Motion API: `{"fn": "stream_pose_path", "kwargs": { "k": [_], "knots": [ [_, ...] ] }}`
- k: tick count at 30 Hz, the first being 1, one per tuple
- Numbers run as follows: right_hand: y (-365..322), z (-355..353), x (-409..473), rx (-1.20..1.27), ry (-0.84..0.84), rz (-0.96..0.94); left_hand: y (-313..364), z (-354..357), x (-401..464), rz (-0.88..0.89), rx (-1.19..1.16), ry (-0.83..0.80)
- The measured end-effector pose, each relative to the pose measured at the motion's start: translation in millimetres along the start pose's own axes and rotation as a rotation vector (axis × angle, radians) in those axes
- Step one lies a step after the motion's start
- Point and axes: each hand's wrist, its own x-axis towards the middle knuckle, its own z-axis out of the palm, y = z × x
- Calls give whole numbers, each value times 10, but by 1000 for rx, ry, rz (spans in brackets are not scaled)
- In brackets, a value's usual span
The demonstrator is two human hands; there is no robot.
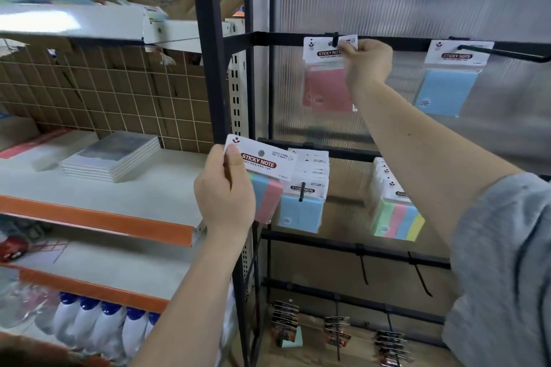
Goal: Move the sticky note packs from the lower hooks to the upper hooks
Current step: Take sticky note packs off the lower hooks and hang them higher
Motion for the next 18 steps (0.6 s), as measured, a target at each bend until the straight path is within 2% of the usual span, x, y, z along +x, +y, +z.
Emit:
{"fn": "stream_pose_path", "kwargs": {
  "k": [8, 18],
  "knots": [
    [25, 59, 128, -32, 12, 9, -23, -1, 52, 26, -17, -68],
    [102, -73, -107, -40, 131, 4, -52, 5, 83, 2, -58, -147]
  ]
}}
